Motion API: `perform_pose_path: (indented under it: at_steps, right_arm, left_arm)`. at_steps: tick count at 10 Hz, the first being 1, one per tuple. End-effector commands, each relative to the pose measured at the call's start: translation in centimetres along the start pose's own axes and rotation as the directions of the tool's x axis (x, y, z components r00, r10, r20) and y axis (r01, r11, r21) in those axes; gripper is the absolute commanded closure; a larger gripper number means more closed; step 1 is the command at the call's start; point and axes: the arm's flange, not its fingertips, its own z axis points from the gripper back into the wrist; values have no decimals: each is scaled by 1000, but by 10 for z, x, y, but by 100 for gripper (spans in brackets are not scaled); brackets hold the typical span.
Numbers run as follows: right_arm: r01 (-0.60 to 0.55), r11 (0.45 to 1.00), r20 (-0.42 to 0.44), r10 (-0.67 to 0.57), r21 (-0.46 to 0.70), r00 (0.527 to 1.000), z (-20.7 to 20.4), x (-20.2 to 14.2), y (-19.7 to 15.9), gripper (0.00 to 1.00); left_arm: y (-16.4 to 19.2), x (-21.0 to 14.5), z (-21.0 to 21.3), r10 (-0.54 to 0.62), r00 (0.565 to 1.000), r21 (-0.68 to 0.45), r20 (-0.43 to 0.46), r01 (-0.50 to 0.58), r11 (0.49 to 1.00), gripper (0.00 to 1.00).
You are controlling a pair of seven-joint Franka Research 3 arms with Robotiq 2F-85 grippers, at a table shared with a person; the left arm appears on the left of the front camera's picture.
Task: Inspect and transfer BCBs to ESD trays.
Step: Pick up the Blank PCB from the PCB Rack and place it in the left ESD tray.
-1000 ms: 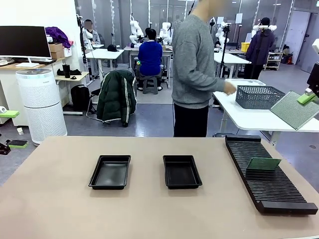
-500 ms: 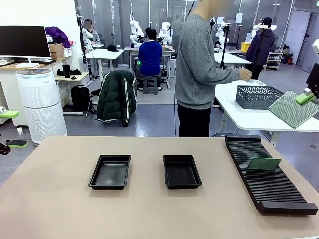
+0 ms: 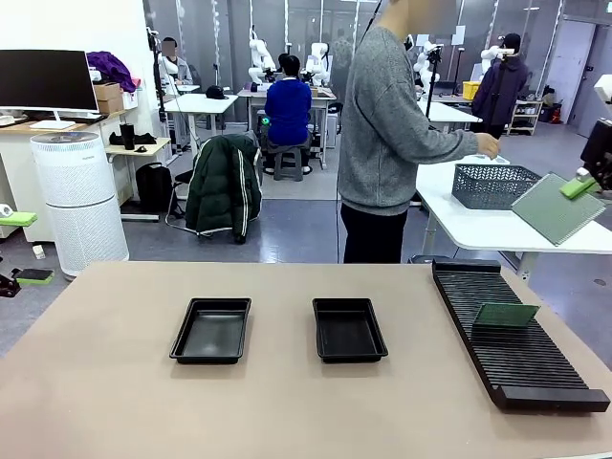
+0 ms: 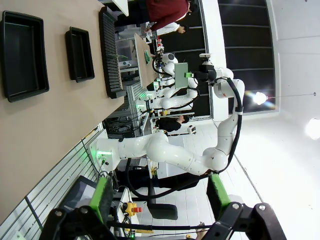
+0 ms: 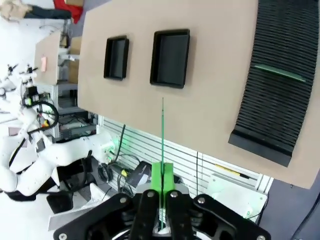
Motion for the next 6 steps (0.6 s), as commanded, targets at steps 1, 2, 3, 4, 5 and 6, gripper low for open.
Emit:
perform_pose_path:
  at_steps: [1,2,3,4,5,6]
  right_arm:
    - [78,997,71,-78,6,994,-23,7,15,98]
    - [117,993,81,-118,9,990,-31,10,24,98]
    - [149,989,82,-150,17,985,-42,12,35,98]
    - [151,988,76,-152,20,985,-55,15,48,98]
    - [159,987,71,-161,28,984,-67,19,60,98]
    - [154,987,55,-157,44,986,-81,24,73,98]
  left_arm:
    - [0,-2,1,-1,1000,1,1,1,1000,0]
    - [0,-2,1,-1,1000,1,1,1,1000,0]
    - [0,-2,1,-1,1000,1,1,1,1000,0]
    - [0,-2,1,-1,1000,1,1,1,1000,0]
    - [0,-2,1,-1,1000,1,1,1,1000,0]
    - [0,-2,1,-1,1000,1,1,1,1000,0]
